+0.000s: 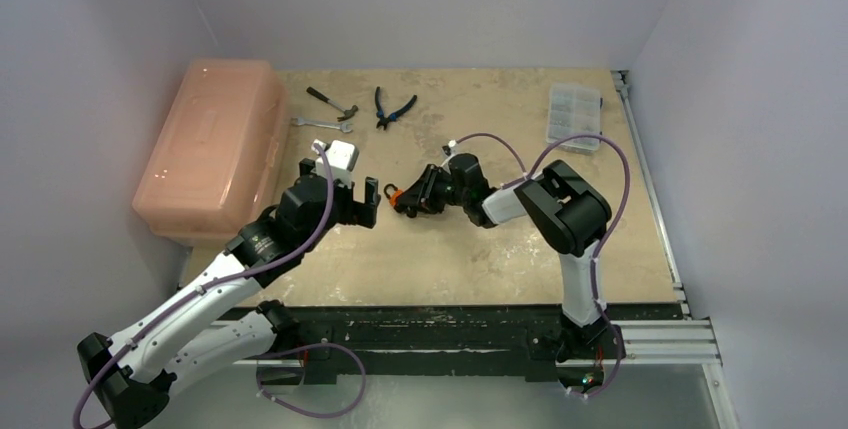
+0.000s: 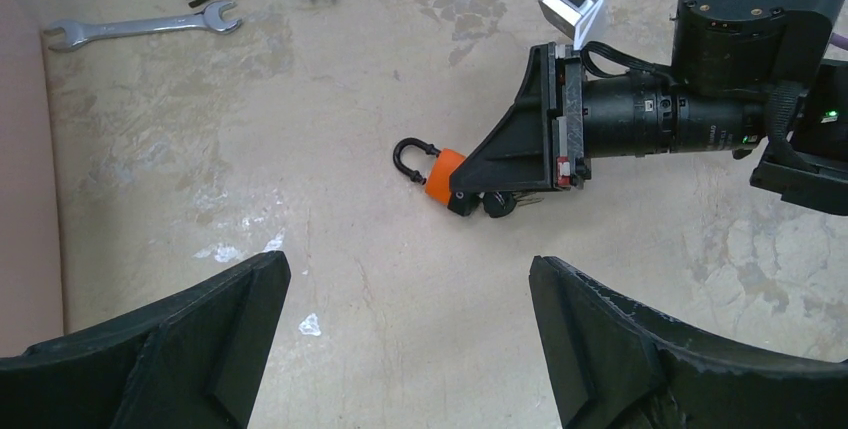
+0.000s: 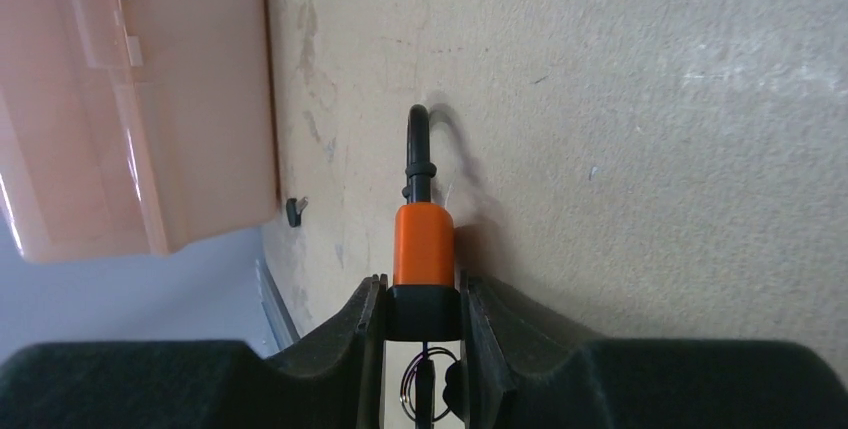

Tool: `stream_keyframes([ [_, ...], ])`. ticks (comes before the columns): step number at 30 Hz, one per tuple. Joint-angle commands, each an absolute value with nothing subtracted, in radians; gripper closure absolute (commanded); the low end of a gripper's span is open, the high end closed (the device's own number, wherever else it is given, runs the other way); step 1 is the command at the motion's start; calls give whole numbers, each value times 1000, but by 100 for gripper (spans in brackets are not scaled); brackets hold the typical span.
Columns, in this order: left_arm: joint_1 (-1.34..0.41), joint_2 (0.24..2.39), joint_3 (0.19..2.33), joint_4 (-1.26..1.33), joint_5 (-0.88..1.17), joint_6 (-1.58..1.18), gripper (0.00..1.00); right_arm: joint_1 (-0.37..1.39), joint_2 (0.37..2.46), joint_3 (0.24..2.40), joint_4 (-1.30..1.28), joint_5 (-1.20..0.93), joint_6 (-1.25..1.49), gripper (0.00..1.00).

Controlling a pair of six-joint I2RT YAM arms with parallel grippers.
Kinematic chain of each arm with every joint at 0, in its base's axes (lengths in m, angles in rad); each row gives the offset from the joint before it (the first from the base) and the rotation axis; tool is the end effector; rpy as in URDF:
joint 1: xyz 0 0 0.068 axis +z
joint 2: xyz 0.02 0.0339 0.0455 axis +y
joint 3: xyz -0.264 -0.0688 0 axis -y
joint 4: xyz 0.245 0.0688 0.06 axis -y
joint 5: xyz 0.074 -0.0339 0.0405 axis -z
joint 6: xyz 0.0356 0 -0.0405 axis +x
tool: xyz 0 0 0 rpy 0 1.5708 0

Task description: Unlock with the key

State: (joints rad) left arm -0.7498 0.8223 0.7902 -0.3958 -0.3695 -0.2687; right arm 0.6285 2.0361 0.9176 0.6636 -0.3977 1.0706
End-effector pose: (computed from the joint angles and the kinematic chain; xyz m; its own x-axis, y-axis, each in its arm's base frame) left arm 0.1439 -0.1164 0.3146 -0.3977 0.0320 -0.9170 0.3002 0.9489 -0.0971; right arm 0.3118 0.2437 0.1084 -0.8930 0.3510 -0.2815 -0.0831 0.4862 0.8699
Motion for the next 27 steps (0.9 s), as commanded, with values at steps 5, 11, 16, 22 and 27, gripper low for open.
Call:
stream_keyframes([
  [5, -731, 827, 788, -344, -338, -252, 1, 662, 1996, 984, 619, -387, 1039, 100],
  [11, -725, 847, 794, -349, -329, -304, 5, 658, 1884, 975, 535, -378, 957, 100],
  [16, -723, 906, 777, -288, -298, -477, 14, 658, 1779, 951, 458, -344, 859, 100],
  [22, -722, 1067, 829, -221, -333, -677, 21, 657, 1651, 888, 408, -336, 777, 100],
  [27, -711, 1187, 903, -183, -327, -796, 21, 658, 1557, 830, 394, -337, 761, 100],
])
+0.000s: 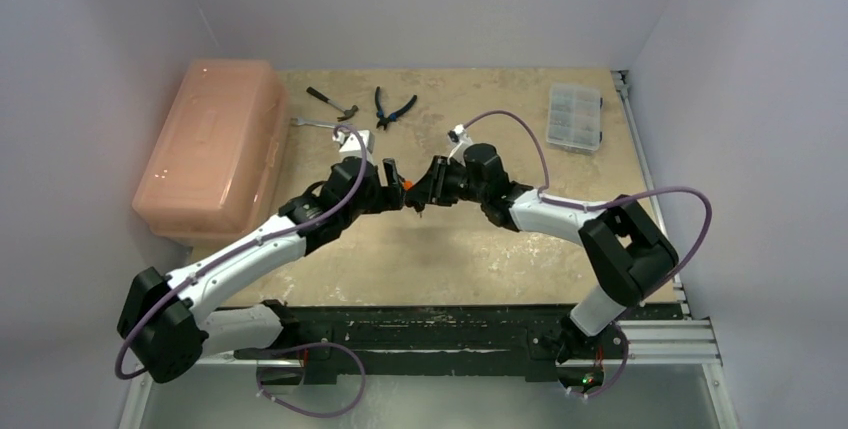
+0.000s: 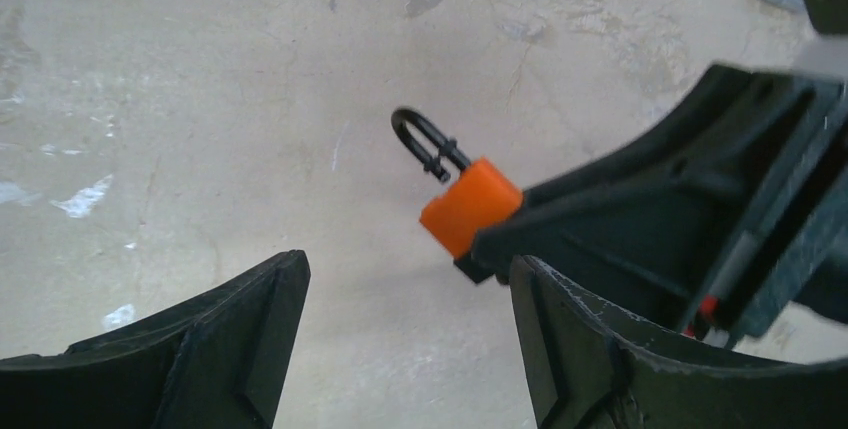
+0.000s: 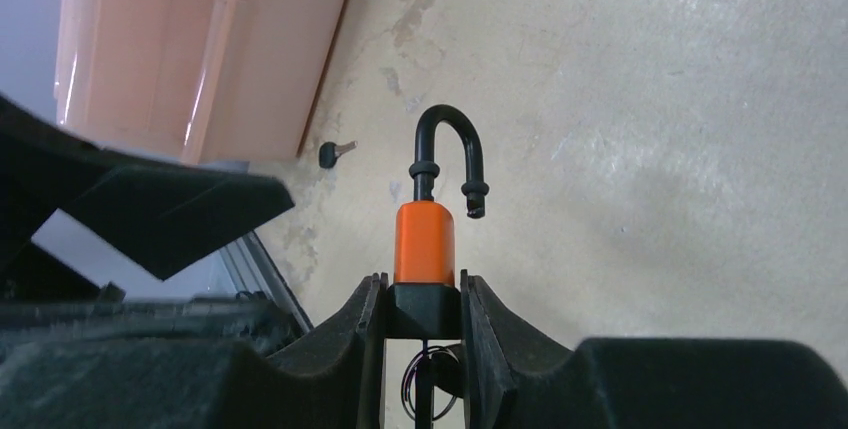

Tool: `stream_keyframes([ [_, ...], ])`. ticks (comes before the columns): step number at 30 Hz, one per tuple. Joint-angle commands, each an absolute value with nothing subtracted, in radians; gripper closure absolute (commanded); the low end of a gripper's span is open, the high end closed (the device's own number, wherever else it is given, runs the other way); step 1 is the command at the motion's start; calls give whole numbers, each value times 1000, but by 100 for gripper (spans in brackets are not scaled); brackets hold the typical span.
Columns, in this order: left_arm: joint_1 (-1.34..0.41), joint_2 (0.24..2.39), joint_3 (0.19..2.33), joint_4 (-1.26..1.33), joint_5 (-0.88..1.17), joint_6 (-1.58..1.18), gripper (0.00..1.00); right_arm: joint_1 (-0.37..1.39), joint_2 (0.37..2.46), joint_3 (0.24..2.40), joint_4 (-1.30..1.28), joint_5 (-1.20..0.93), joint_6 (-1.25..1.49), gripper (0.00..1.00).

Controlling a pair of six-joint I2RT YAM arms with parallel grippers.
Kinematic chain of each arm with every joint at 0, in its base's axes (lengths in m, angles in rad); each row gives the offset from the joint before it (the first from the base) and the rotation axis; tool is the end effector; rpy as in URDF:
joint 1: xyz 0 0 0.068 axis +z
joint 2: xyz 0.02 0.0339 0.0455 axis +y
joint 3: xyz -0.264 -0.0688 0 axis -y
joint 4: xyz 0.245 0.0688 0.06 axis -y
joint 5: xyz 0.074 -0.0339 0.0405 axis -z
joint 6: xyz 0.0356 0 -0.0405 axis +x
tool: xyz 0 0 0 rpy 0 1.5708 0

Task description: Unlock with the key

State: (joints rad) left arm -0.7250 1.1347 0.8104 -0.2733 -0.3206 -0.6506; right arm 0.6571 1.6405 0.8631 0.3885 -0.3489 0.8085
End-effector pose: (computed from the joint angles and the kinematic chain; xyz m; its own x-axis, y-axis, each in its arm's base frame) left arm 0.1938 -0.1567 0.2709 -0.5982 -0.2380 -0.7652 0.0905 0.9287 -0.3596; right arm 0.2733 0.2262 0.2070 -0.8036 0.2384 -0.5453 -0.3522 0.5479 0.7588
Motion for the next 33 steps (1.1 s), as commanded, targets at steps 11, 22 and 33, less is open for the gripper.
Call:
stream_keyframes([
  [11, -662, 1259, 871, -29, -243, -985, 24, 658, 1435, 787, 403, -369, 762, 100],
  [22, -636, 1293, 853, 57, -188, -1042, 35, 658, 1356, 777, 418, -397, 762, 100],
  [33, -627, 1329, 819, 188, -103, -1051, 50, 658, 1360, 762, 479, -438, 770, 100],
])
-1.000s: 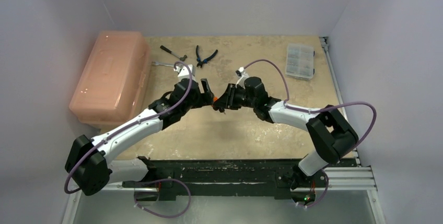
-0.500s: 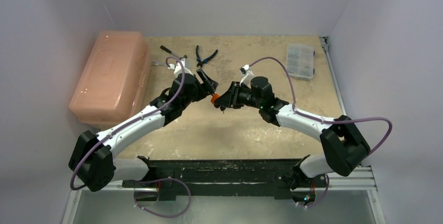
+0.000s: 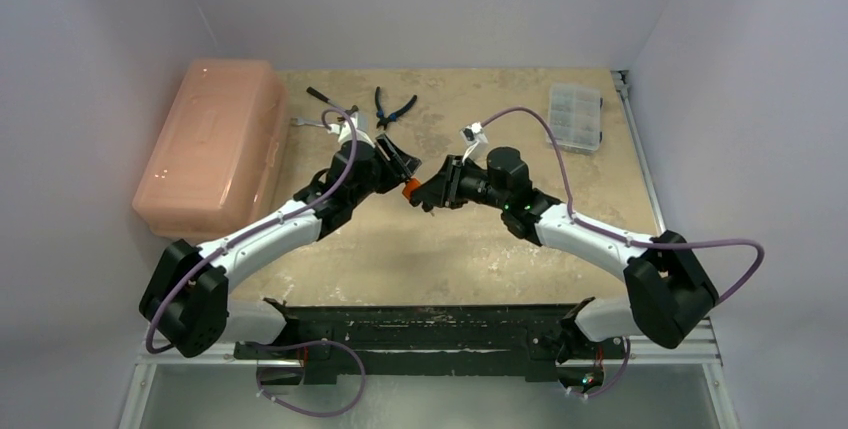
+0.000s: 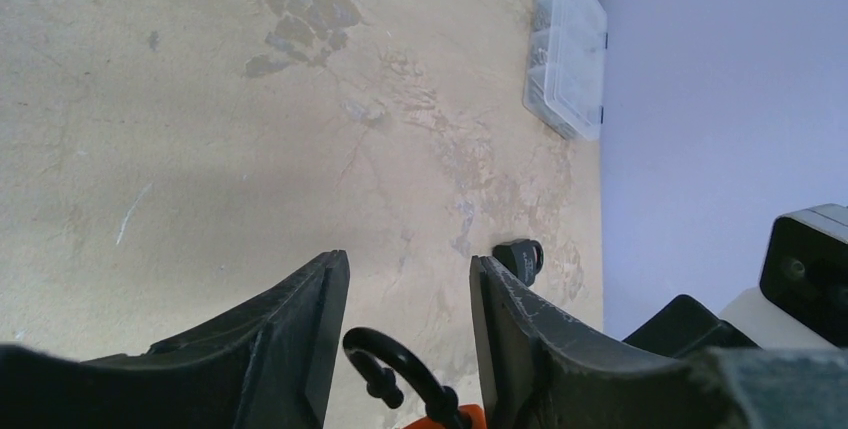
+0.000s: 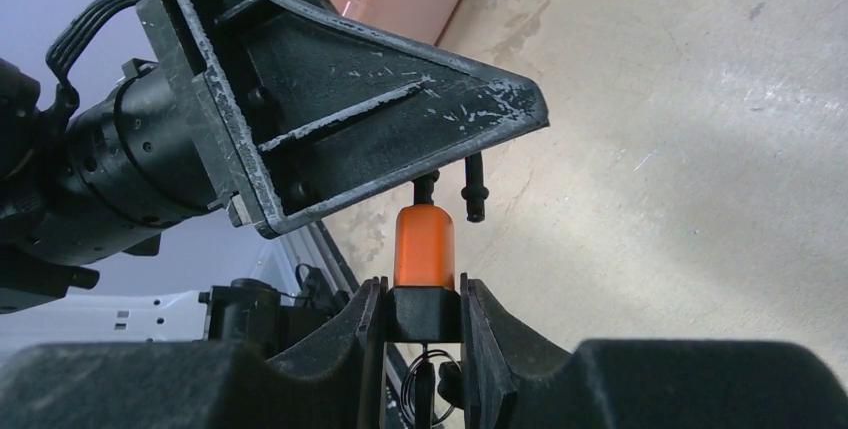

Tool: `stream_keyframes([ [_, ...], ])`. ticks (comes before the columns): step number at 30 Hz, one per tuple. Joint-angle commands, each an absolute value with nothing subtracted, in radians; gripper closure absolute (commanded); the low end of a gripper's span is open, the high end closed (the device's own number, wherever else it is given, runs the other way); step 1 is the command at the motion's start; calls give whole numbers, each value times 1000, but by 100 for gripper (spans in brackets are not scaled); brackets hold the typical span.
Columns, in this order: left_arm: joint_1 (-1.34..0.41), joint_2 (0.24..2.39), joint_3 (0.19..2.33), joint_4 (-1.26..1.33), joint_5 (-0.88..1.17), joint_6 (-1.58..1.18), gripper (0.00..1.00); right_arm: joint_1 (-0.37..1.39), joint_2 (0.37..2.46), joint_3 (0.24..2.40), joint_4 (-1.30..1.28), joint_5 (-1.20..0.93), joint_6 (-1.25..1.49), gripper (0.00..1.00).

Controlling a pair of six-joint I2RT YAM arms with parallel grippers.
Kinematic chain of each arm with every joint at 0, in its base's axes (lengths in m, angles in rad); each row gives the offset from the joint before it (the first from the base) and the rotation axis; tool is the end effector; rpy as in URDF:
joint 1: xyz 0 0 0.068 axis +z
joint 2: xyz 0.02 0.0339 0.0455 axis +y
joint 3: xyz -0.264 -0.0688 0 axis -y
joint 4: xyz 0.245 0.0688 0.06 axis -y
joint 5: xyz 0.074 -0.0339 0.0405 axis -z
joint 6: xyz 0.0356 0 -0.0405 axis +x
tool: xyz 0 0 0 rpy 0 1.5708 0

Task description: Unlock with the key

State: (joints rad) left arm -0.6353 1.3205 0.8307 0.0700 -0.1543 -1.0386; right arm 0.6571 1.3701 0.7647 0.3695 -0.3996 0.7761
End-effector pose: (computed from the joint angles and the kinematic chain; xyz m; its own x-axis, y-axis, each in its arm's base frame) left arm 0.2437 -0.1729 0.2625 -0.5744 -0.6344 -0.5173 -0.0425 0.6542 -0.7551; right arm 0.2345 0.1984 0.2572 -0.7360 0.2472 -0.6302 -0.4857 0.4556 0.7460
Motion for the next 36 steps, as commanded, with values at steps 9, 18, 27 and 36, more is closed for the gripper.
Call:
stream_keyframes([
  [9, -626, 1312, 734, 507, 59, -986, 56, 658, 1397, 724, 621, -547, 853, 100],
  [18, -606, 1258, 679, 657, 205, -815, 61, 642, 1418, 712, 647, -559, 903, 100],
  [27, -590, 1280, 637, 639, 169, -653, 42, 627, 1514, 693, 709, -573, 955, 100],
  [36, -578, 1508, 652, 791, 268, -650, 45, 612, 1699, 658, 862, -582, 1037, 100],
])
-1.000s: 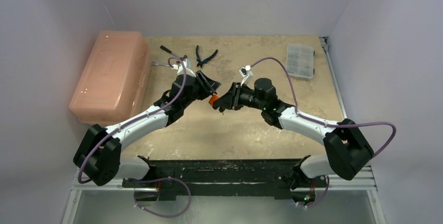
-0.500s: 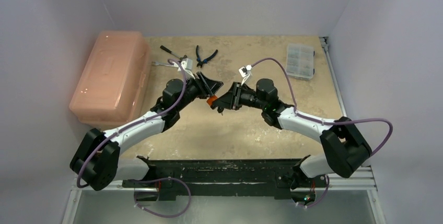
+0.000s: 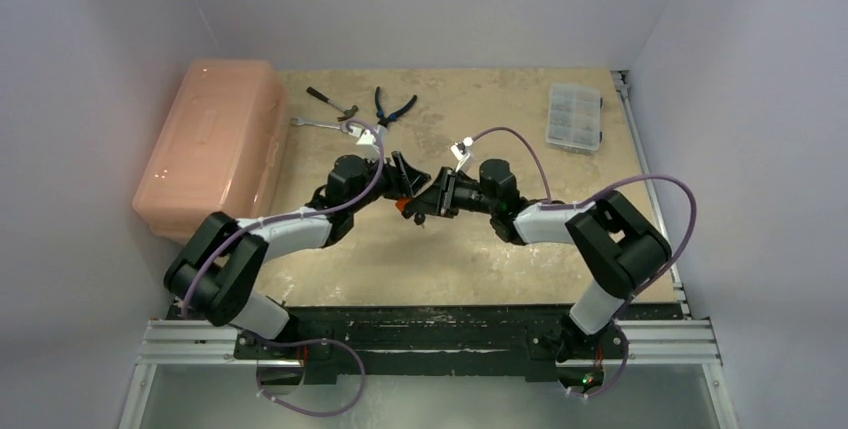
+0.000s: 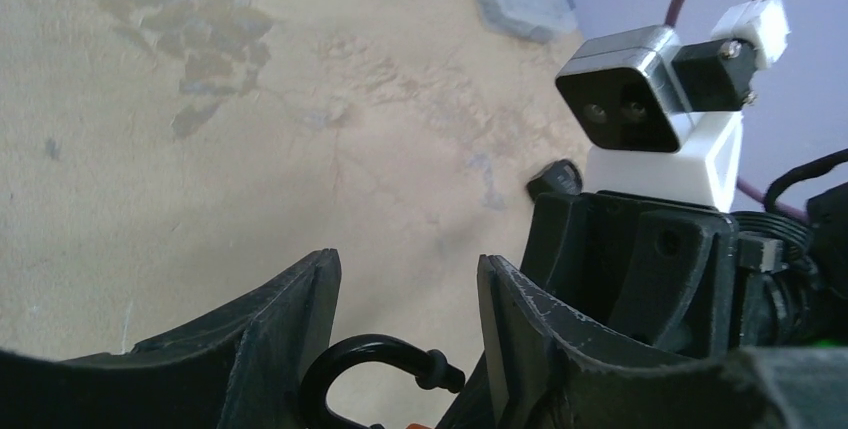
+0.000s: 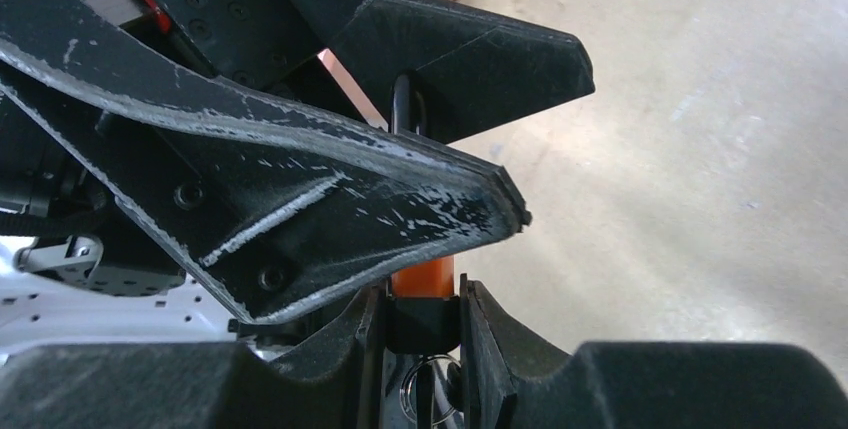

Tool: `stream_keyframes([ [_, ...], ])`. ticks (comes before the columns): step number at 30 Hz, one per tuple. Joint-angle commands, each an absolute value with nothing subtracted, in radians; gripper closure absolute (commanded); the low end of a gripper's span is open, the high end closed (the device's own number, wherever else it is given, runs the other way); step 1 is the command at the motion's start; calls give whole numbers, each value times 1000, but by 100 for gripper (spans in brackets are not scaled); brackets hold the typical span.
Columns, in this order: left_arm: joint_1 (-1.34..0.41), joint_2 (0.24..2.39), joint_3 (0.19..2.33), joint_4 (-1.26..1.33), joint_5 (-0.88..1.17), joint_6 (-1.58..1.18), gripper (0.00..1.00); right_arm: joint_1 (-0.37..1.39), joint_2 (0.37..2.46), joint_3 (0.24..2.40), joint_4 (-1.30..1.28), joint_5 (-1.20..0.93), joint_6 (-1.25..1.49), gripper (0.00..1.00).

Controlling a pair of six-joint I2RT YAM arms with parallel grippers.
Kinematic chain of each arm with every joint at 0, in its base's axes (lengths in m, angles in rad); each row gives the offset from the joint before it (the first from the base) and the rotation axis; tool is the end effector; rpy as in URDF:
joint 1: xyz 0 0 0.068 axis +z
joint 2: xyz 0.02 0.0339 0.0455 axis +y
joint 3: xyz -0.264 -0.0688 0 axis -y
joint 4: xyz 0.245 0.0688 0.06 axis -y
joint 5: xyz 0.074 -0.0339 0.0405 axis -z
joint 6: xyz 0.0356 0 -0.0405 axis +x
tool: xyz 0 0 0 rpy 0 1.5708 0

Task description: Unlock with the key

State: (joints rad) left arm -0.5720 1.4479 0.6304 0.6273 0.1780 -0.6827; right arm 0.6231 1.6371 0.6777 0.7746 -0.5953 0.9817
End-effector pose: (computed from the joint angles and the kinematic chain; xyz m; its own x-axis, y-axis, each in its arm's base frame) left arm 0.2539 -0.1710 0.2172 -0.5517 -0.3833 -0.7408 0.4265 0.6336 -0.6455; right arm 0.2555 0.2082 0.1917 -0.8568 0.2320 -0.4605 -0.3931 0.2840 0.8745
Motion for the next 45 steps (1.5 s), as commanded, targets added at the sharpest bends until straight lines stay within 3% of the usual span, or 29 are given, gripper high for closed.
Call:
stream_keyframes([
  [1, -578, 1530, 655, 792, 268, -643, 45, 605, 1719, 656, 872, -579, 1044, 100],
  [13, -559, 1795, 733, 809, 265, -563, 45, 563, 1931, 679, 923, -574, 1098, 100],
  [20, -533, 1885, 810, 760, 208, -514, 45, 556, 1972, 713, 813, -546, 1073, 100],
  [23, -519, 1889, 837, 749, 198, -512, 41, 555, 1980, 732, 767, -532, 1061, 100],
  [25, -506, 1880, 863, 729, 198, -511, 31, 555, 1982, 750, 715, -519, 1043, 100],
  [29, -493, 1801, 887, 661, 156, -493, 18, 555, 1986, 788, 649, -501, 1026, 100],
  [35, -490, 1564, 913, 413, 11, -475, 14, 555, 2010, 879, 557, -478, 1012, 100],
  [45, -488, 1182, 993, -16, -140, -343, 14, 555, 2110, 1052, 508, -487, 1035, 80],
])
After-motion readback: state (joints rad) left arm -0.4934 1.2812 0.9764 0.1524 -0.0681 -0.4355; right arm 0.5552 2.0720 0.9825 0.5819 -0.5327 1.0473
